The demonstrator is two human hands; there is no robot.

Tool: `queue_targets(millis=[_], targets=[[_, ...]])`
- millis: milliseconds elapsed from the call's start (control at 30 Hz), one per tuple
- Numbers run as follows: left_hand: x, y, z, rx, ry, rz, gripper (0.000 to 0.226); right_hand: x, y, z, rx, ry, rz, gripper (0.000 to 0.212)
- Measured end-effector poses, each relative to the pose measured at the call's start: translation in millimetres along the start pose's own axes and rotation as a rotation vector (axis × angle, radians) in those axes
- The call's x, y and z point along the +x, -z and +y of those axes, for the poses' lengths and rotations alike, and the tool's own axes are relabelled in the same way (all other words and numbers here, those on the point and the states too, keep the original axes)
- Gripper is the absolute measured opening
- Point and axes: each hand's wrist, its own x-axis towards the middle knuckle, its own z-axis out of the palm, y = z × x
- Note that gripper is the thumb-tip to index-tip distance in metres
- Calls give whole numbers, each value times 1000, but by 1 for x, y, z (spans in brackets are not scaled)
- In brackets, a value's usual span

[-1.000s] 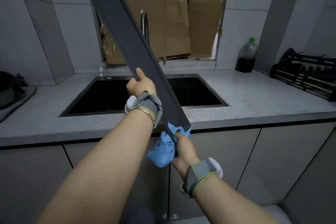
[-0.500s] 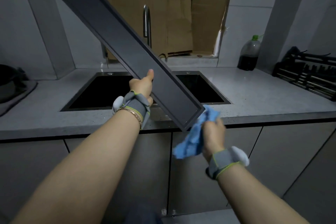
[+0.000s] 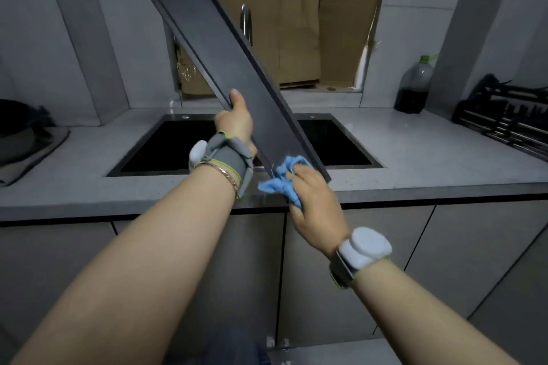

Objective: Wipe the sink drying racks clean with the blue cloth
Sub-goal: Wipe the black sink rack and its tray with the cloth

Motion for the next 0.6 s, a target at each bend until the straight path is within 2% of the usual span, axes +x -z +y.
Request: queue_targets(millis=[67, 133, 233, 267, 300, 367, 500, 600], targets=[[2, -1, 7, -12, -80, 36, 62, -21, -7, 7, -24, 27, 4, 37], [-5, -5, 6, -3, -134, 65, 57, -25, -11, 10, 8, -35, 79, 34], [-10, -2, -10, -59, -27, 86, 50, -12, -8, 4, 194, -387, 332, 11], [-9, 0, -13, -101, 18, 81, 48, -7, -7, 6, 288, -562, 404, 10], [-8, 1, -17, -146, 56, 76, 47, -2, -3, 5, 426, -762, 423, 18], [-5, 1, -21, -199, 68, 75, 45, 5, -1, 8, 695, -1027, 426, 26], [-14, -8, -20, -231, 18, 113, 38, 14, -5, -15, 1123, -1323, 490, 2], [-13, -10, -17, -268, 4, 162, 40, 7, -15, -35, 1307, -1403, 477, 8]])
